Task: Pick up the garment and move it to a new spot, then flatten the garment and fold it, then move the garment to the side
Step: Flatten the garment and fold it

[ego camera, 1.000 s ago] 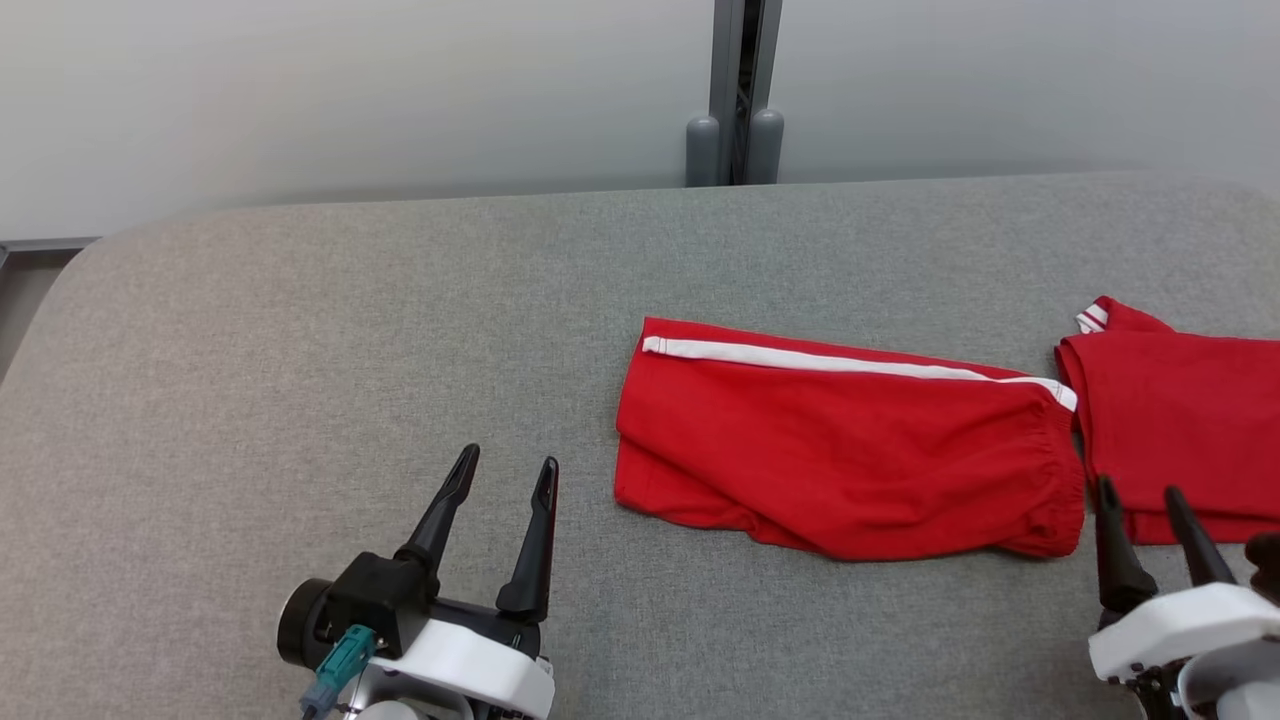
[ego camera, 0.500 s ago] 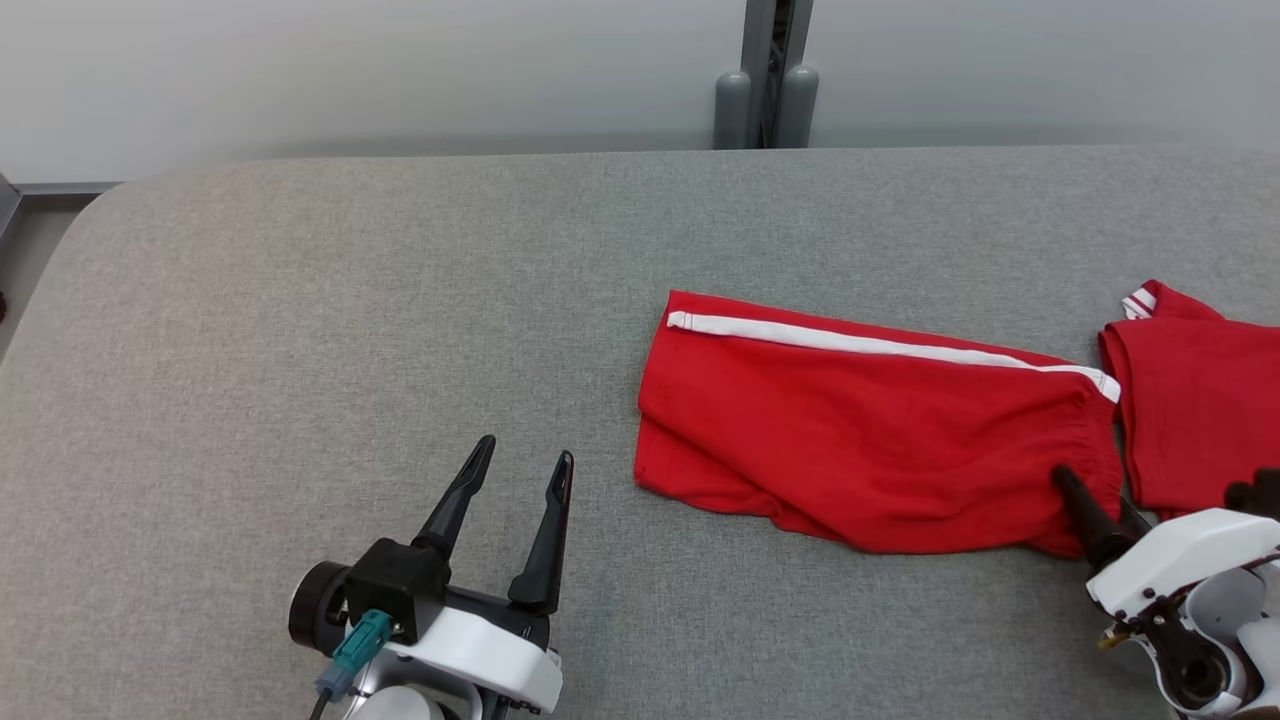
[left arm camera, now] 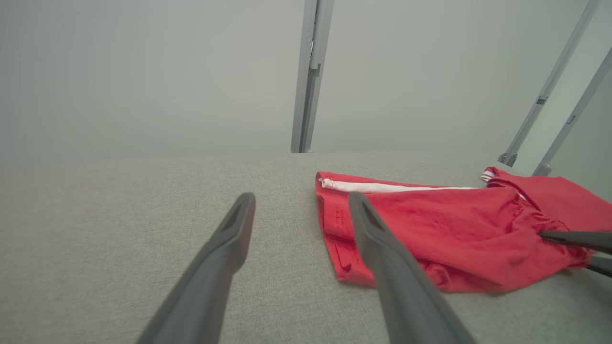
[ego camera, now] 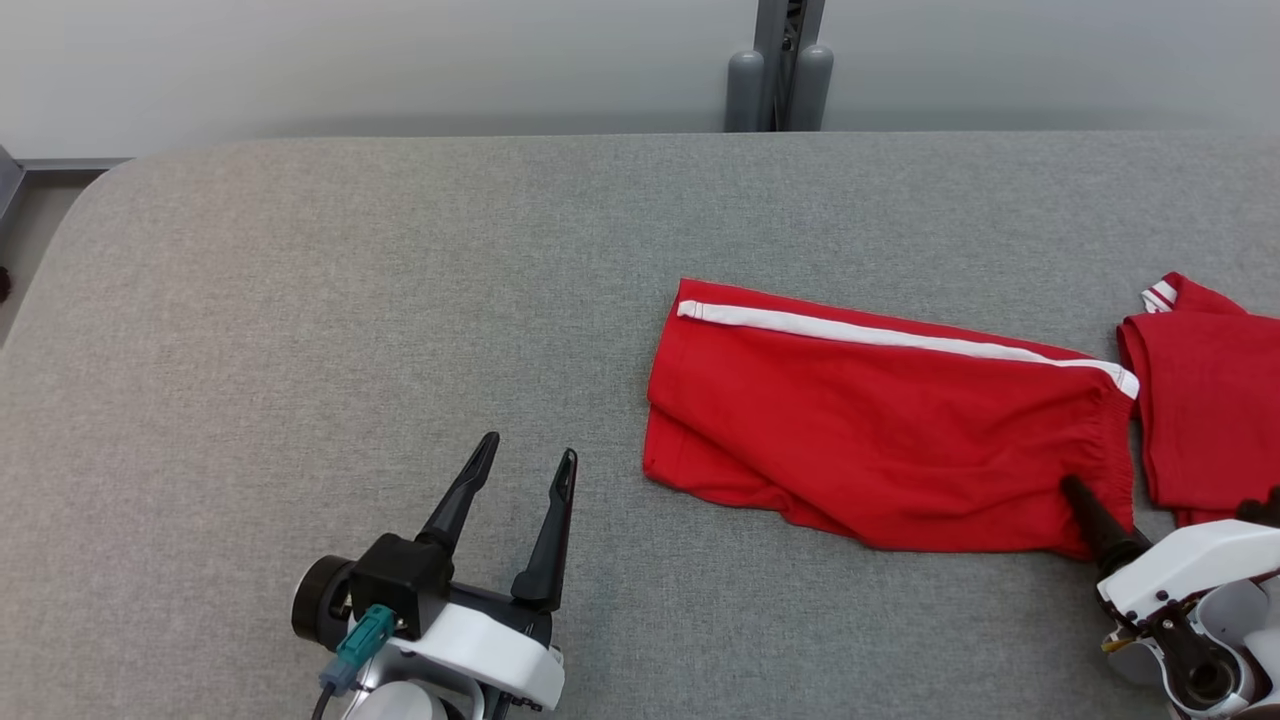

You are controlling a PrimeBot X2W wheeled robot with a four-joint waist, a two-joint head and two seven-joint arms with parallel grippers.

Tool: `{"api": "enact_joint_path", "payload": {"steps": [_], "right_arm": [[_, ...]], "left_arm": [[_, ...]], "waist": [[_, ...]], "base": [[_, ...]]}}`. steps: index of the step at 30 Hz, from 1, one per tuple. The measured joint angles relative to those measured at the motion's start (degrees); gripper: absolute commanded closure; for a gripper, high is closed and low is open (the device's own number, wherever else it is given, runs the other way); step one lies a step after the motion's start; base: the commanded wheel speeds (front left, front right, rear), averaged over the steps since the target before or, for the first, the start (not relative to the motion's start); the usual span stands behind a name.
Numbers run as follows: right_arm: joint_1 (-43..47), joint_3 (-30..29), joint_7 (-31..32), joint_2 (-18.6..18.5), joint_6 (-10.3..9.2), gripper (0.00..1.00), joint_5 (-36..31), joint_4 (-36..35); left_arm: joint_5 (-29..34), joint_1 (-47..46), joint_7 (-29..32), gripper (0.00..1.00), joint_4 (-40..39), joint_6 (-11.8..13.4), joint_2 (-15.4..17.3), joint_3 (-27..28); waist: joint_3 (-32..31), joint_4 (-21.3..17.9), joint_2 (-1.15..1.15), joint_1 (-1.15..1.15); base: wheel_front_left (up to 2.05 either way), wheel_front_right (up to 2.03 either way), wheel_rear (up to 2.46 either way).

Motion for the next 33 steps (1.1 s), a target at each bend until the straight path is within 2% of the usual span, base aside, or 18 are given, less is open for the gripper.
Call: {"api": "enact_joint_path", "payload": {"steps": [19, 29, 30, 31, 32, 33], "right_arm": [[-5.0, 6.3, -1.1, -0.8, 0.00, 0.00, 5.9, 3.8], [-7.6, 8.7, -4.7, 0.0, -0.01, 0.00, 7.1, 6.0], [-7.7, 9.0, -5.1, 0.0, -0.01, 0.07, 7.1, 6.3], [-7.9, 9.2, -5.7, 0.0, -0.01, 0.28, 7.1, 6.7], [-8.0, 9.5, -6.2, 0.1, -0.01, 0.58, 7.1, 7.3], [-8.2, 9.9, -6.6, 0.1, -0.01, 0.65, 6.9, 8.0]], "left_arm": [[0.1, -0.6, 0.0, 0.00, 0.0, 0.0, 0.0, -0.7], [-0.4, -1.2, 0.0, 0.00, 0.0, 0.2, 0.0, -0.9], [-0.4, -1.2, 0.0, 0.00, 0.0, 0.2, 0.0, -0.9], [-0.4, -1.2, 0.0, 0.00, 0.1, 0.3, 0.0, -0.9], [-0.4, -1.2, 0.0, 0.00, 0.1, 0.3, 0.0, -0.9], [-0.4, -1.2, 0.0, 0.00, 0.1, 0.3, 0.0, -0.9]], "waist": [[1.0, 3.2, 0.00, 0.00], [1.7, 4.6, 0.00, 0.00], [1.6, 4.7, 0.00, 0.00], [1.6, 4.7, 0.00, 0.00], [1.5, 4.7, 0.00, 0.00], [1.3, 4.7, 0.00, 0.00]], "base": [[0.00, 0.00, 0.00], [0.00, 0.00, 0.00], [0.00, 0.00, 0.00], [0.00, 0.00, 0.00], [0.00, 0.00, 0.00], [0.00, 0.00, 0.00]]}}
